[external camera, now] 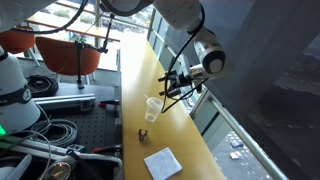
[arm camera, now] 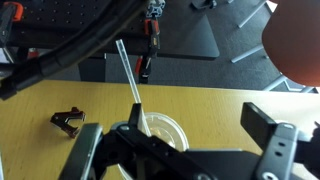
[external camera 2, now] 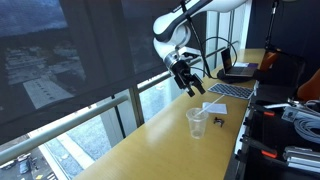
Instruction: Lift the straw from the table and put it in the cup
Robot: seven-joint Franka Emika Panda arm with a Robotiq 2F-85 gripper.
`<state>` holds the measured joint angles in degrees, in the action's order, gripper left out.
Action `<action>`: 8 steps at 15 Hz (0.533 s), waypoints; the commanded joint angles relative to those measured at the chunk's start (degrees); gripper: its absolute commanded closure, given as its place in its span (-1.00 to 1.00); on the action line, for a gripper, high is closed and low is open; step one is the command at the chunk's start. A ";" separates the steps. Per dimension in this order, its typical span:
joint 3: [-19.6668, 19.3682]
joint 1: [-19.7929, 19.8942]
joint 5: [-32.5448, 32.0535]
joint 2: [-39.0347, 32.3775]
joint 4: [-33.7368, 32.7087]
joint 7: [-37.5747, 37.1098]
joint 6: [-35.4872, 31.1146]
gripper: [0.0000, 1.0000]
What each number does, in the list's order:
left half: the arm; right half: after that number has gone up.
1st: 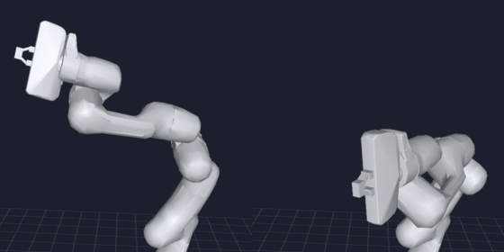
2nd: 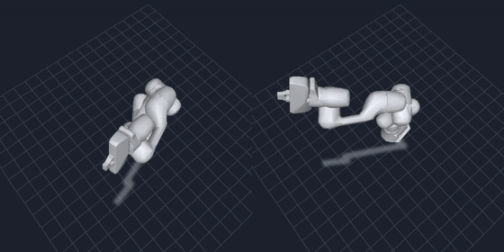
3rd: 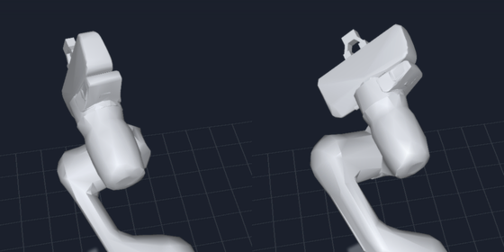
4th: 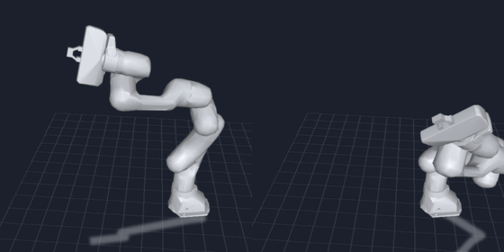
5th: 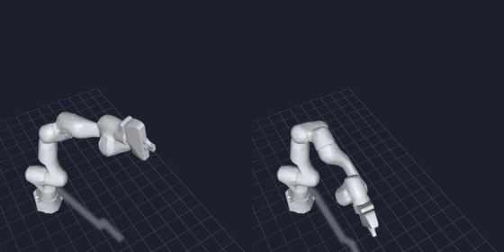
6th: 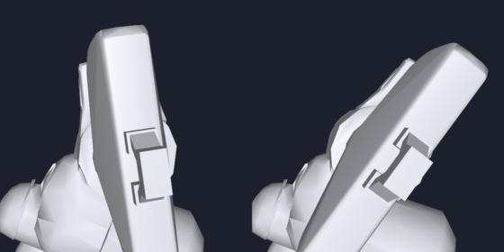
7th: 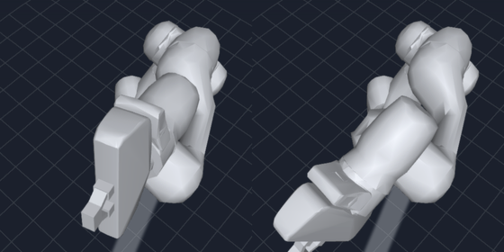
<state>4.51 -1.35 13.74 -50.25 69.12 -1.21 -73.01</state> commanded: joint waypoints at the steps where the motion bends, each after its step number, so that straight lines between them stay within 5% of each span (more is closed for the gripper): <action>1: -0.39 -2.87 -6.55 12.02 13.76 5.96 -6.55 -1.00; 8: 0.96 -6.07 -15.58 25.21 34.35 11.62 -29.52 -1.00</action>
<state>4.79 -6.97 1.73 -31.71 92.33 7.91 -92.27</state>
